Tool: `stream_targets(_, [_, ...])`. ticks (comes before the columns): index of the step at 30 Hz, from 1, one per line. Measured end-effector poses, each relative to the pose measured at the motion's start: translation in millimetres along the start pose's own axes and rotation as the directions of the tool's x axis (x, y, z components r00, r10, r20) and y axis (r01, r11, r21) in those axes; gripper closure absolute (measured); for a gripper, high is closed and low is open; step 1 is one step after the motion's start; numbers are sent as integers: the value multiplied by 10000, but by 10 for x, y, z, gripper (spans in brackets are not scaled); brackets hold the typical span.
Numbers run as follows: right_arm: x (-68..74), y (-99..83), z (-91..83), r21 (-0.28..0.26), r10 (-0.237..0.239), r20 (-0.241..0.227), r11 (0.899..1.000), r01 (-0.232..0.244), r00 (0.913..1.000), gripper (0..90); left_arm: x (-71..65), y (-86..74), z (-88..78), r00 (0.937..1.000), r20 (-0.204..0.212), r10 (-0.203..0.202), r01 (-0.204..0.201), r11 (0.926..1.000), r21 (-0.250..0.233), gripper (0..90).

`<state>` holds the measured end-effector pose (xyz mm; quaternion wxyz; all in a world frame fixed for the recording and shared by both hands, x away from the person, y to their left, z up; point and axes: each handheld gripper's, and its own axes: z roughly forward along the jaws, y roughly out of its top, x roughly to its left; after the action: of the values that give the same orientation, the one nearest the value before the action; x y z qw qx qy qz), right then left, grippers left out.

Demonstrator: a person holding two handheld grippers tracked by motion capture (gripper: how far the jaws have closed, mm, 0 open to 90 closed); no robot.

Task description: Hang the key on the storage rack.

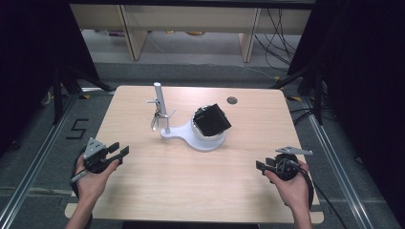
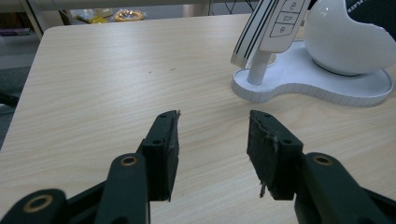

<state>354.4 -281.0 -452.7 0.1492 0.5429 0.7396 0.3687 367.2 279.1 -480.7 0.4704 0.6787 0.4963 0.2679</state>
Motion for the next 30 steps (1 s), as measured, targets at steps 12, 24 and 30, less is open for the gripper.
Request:
stream_targets(12, [-109, -79, -86, -699, 184, 467, 9974, -151, 9987, 529, 137, -194, -172, 9989, -462, -121, 102, 9991, -410, 522])
stream_targets(24, [-380, -386, -15, -1903, 102, 1090, 9817, 107, 9940, 524, 282, -422, -253, 9946, -865, -572, 480, 9933, -1055, 458])
stream_targets(30, [-412, -452, 29, -1822, 161, 1201, 9832, 61, 9926, 522, 260, -465, -230, 9960, -734, -515, 411, 9897, -1369, 446])
